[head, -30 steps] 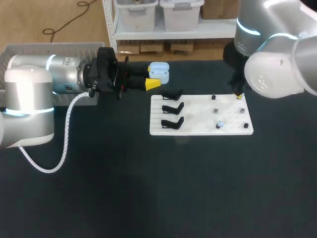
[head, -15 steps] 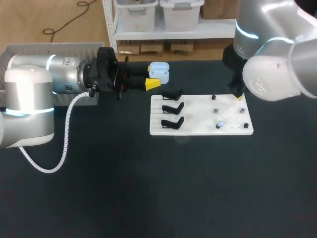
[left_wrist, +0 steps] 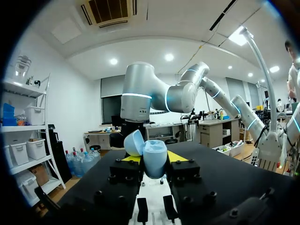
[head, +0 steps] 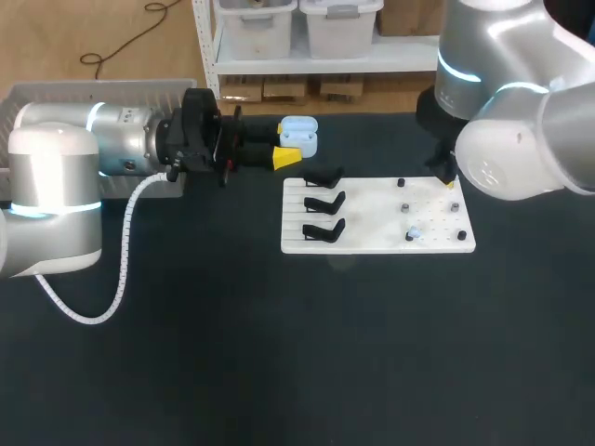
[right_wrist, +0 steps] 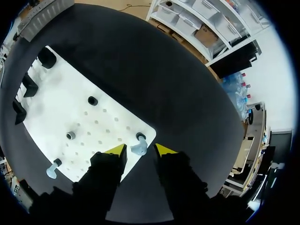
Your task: Pick up each earbud case from the left stands, insert the matching earbuds, close the lid, and place the case in the box.
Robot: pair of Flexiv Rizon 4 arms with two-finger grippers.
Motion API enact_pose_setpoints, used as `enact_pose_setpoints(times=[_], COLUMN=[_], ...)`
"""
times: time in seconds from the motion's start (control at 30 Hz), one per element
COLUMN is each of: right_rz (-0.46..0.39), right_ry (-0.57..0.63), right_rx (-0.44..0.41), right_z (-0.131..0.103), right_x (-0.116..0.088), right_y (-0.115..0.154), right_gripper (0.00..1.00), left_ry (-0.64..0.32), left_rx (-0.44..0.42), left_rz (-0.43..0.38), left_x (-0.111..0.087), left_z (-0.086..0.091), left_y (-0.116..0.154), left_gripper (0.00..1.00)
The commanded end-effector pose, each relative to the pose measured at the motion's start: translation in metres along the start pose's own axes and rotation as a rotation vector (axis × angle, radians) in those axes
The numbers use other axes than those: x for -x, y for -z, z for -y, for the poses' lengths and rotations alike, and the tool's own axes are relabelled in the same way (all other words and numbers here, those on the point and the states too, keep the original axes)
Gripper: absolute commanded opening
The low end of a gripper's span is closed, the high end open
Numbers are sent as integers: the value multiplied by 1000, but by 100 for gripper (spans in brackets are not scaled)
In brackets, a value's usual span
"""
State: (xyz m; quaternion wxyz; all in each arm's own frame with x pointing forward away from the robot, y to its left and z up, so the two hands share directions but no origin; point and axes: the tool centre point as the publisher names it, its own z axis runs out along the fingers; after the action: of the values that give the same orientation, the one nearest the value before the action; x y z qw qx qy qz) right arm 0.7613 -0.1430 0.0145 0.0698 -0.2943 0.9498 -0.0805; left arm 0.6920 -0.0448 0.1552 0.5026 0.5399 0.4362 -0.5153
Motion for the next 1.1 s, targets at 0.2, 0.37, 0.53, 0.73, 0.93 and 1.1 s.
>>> enact_pose_setpoints(times=[0.2, 0.37, 0.53, 0.73, 0.93, 1.1], right_rz=[6, 6, 4, 1, -1, 2], right_ry=[1, 2, 3, 4, 4, 4], right_rx=[-11, -13, -14, -17, -22, -36], right_z=[-2, -2, -2, -3, -4, -5], right_x=[-1, 0, 1, 0, 0, -3], right_y=[-2, -4, -4, -5, -5, 3], right_gripper=[34, 33, 29, 17, 0, 0], left_ry=[-1, -1, -1, -1, -1, -1], left_rx=[-1, -1, -1, -1, -1, -1], left_rz=[1, 1, 1, 1, 1, 1], left_x=[-1, -1, -1, -1, -1, -1], left_z=[-1, -1, -1, -1, -1, -1], left_y=[0, 0, 0, 0, 0, 0], left_gripper=[0, 0, 0, 0, 0, 0])
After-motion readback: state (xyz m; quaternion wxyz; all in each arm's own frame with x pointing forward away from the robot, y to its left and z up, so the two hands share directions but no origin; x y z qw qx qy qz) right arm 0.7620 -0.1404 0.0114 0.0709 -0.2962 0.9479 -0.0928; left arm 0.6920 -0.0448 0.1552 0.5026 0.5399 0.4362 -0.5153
